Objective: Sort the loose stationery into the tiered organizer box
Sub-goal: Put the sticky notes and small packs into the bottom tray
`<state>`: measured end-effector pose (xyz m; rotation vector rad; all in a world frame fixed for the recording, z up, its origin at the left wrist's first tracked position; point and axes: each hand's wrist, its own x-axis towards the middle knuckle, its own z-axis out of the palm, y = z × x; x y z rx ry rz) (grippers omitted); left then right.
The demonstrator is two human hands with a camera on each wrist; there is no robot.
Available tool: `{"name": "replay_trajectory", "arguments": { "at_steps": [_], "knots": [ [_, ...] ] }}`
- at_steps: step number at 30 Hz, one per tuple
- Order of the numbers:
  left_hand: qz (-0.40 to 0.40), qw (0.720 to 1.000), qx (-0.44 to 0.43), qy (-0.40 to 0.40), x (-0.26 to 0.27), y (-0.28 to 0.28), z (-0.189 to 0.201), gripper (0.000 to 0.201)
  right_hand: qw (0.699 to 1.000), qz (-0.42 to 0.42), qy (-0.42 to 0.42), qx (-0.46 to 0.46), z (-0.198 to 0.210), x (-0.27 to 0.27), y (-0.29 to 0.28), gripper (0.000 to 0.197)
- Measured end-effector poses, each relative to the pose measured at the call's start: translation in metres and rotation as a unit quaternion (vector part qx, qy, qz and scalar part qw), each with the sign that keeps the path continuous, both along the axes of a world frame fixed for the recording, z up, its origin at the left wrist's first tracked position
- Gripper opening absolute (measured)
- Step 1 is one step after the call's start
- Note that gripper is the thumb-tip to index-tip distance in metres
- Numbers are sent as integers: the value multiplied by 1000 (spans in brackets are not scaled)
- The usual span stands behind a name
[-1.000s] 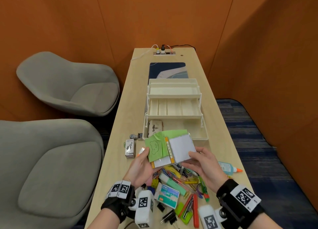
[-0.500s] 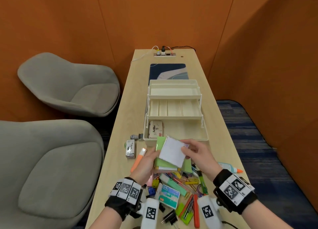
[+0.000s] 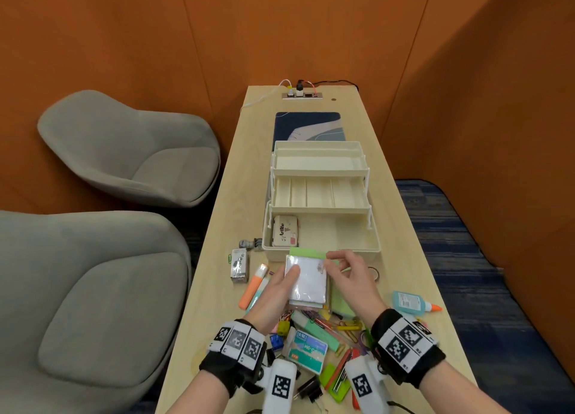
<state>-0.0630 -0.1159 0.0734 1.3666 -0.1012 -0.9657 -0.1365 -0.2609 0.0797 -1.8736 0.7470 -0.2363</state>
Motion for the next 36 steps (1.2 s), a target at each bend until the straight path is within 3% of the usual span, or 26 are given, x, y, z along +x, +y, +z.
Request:
{"name": "replay_trajectory", "arguments": {
  "at_steps": [2,5,8,10,12,15,19,24,27,29,32,34,36],
  "knots": [
    [20,999,-18,42,2,0,-1,28,992,-29,14,120,0,-4,-3,16],
    [33,997,-33,59,4,0,-4,29,955,-10,17,296,6,-9,-3,22],
    [22,999,-30,39,4,-3,-5,26,971,53,44,229,11,-9,-1,29],
    [11,1000,-18,6,1,-4,-4,28,978,46,43,197,9,-6,1,26],
    [2,998,19,-59,-1,-3,0,30,975,22,23,220,5,-4,-1,28],
    [4,987,66,-145,1,-1,-1,49,961,-5,-2,277,2,-1,-7,30],
    [49,978,41,-197,1,0,0,25,946,1,4,323,-2,6,-12,25],
    [56,988,-1,-143,6,4,-4,43,947,2,28,319,-7,9,-8,18],
    [23,993,26,-112,7,2,1,32,963,17,42,264,-8,10,-6,23],
    [9,996,24,-80,9,-1,5,35,978,8,60,199,-9,10,-10,35],
    [21,1000,5,-3,25,-12,9,33,987,-48,105,108,-14,5,-29,69],
    [58,996,-25,71,42,-26,6,36,981,-56,128,138,-8,2,-46,70],
    [80,989,-40,122,56,-39,3,38,950,-32,104,292,4,1,-56,55]
  ]
}}
